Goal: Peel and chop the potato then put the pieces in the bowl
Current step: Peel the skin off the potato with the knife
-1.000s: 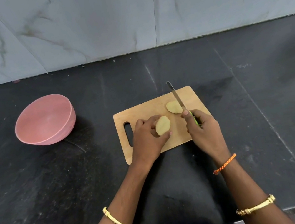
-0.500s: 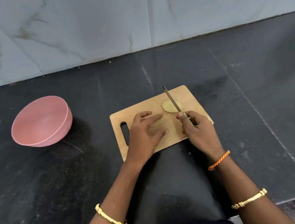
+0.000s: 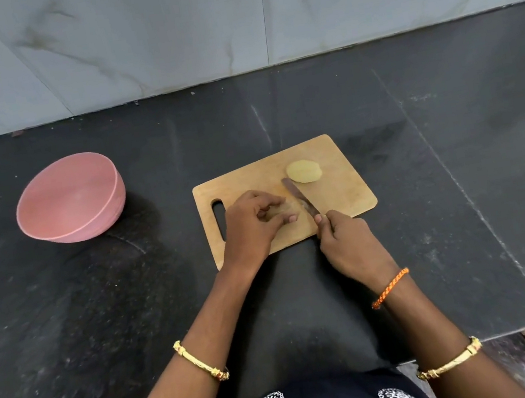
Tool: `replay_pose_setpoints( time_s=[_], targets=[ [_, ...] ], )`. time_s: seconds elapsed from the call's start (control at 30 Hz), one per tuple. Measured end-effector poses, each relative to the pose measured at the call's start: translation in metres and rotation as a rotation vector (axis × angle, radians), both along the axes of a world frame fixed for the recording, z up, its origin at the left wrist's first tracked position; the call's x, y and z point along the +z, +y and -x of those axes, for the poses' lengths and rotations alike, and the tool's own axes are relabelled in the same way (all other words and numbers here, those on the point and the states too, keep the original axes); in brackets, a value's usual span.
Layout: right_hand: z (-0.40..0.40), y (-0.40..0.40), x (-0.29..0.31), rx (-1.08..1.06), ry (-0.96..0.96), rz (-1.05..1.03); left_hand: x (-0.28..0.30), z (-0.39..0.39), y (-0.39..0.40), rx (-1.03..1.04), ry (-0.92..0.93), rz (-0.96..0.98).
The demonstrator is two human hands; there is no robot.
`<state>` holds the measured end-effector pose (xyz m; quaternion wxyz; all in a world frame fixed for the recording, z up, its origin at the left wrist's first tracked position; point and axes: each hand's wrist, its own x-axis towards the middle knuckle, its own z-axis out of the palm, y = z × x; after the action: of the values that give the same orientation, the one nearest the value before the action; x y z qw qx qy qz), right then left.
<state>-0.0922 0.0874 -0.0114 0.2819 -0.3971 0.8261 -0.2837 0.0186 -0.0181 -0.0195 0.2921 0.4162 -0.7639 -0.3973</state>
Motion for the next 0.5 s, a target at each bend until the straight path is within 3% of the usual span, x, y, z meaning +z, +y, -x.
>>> replay_pose_setpoints(
  time_s=[0.5],
  targets=[
    [0.008, -0.014, 0.005, 0.051, -0.046, -0.123, -0.004, -0.001, -0.002, -0.005, 0.023, -0.029]
  ],
)
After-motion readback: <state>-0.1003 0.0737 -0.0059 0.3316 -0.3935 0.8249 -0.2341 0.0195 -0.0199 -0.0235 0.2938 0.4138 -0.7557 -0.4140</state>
